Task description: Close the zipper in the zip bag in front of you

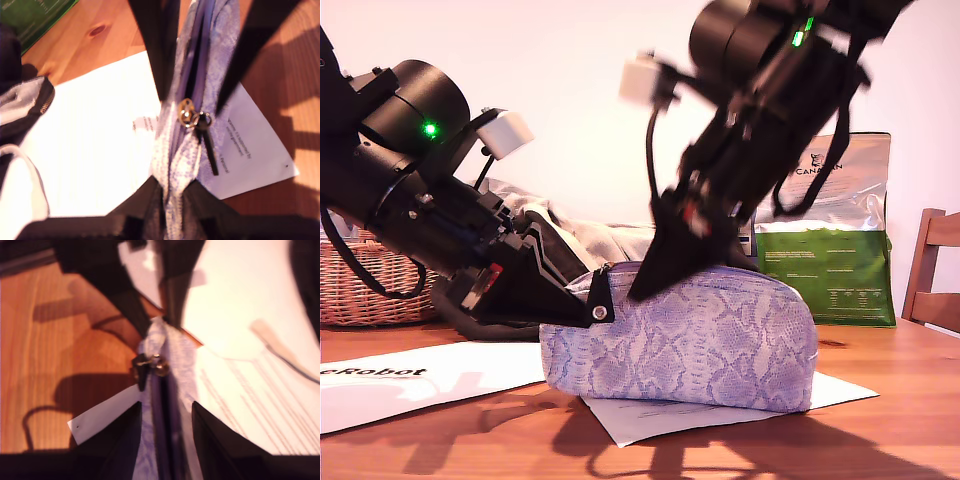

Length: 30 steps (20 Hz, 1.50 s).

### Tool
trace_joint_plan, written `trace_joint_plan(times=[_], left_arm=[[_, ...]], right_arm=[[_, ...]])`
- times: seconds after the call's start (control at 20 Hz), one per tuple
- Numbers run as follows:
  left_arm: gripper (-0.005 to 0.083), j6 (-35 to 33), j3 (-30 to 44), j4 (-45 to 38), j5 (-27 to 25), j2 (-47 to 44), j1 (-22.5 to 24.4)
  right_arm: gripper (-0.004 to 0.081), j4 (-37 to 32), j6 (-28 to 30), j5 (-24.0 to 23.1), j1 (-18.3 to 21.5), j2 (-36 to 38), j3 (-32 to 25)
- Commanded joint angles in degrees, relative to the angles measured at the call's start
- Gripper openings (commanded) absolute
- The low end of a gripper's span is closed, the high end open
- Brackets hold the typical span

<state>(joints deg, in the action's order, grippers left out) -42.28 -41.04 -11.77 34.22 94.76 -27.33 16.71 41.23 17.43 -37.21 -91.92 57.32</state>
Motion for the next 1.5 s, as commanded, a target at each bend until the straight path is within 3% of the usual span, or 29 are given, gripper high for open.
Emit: trace_joint_plan(times=[0.0, 0.1, 0.25, 0.35, 0.5, 0.65, 0.9, 1.1, 1.45], left_arm=[[-0.0023, 1.25, -0.57, 0.13, -0.2, 0.92, -0.22], [-0.0023, 2.32, -0.57, 0.46, -0.24, 0.92, -0.22], [-0.0023, 6.88, -0.61, 1.05, -0.22, 0.92, -0.22], [-0.0023, 10.97, -0.9, 1.62, -0.15, 0.92, -0.22], [-0.0023, 18.14, -2.19, 2.91, 1.01, 0.92, -0.15], [-0.0023, 21.97, -3.98, 3.23, 4.33, 0.85, -0.17], [-0.0023, 24.61, -4.48, 3.17, 9.44, 0.68, -0.22], [-0.0023, 26.86, -4.5, 2.73, 9.75, -2.1, -0.15], [-0.0023, 31.93, -4.48, -2.16, 7.82, -6.8, -0.15]], right_arm=[[0.0286, 1.42, -5.75, -0.37, -0.28, 4.59, 0.76], [0.0285, 3.91, -13.84, -0.44, -0.28, 8.37, 0.76], [0.0281, 6.95, -31.1, 0.59, -0.28, 13.9, 0.76], [0.0281, 9.05, -35.71, 1.9, -0.28, 15.56, 0.76], [0.028, 10.95, -36.74, 5.4, -0.28, 14.91, 0.22], [0.028, 7.08, -36.98, 11.08, -0.26, 13.38, -1.57], [0.0281, 2.43, -33.88, 16.09, 1.18, 10.93, -2.58], [0.0281, -0.11, -32.2, 20.24, 3.67, 10.91, -2.99], [0.0281, -3.1, -32.85, 20.55, 4.28, 10.91, -2.99]])
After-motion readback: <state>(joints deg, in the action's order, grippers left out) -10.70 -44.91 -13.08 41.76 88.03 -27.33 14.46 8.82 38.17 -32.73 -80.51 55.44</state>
